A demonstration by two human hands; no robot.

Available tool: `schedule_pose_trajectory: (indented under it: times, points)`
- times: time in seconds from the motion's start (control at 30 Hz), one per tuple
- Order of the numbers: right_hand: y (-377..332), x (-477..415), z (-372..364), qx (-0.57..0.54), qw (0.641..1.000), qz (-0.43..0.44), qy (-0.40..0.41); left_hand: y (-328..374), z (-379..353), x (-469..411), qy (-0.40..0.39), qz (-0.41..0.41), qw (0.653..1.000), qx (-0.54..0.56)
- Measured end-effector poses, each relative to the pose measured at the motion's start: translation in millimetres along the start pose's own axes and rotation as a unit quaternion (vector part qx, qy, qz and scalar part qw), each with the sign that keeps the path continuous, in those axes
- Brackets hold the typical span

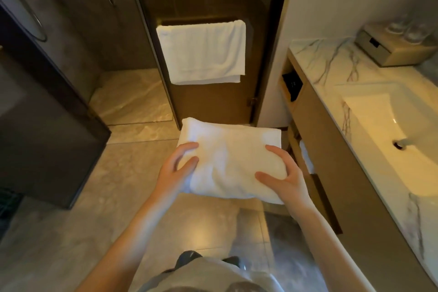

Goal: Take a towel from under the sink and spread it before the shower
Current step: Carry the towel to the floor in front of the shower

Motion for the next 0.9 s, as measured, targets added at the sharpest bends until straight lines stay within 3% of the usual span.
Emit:
schedule_pose_trajectory:
  times: [0.43,0.9]
  points:
    - [-23.1,63.0,-164.1,0.058,0.997,0.006,-0.060,-76.2,165.5,76.8,0.041,0.012,0.999,0.029]
    - [-56.9,186.4,-379.8,-0.027,0.990,-0.029,-0.133,-178.9,373.6,204.8,0.103,0.073,0.992,0.033]
Point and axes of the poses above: each hand's wrist, its own x-axis away from the middle knuckle, its own z-axis out of the back of the hand, y = z × x, the point moved 9 cm from there along -x, towards the middle knuckle, and after that the axes turned 15 degrees about z, right-handed, at the moved point
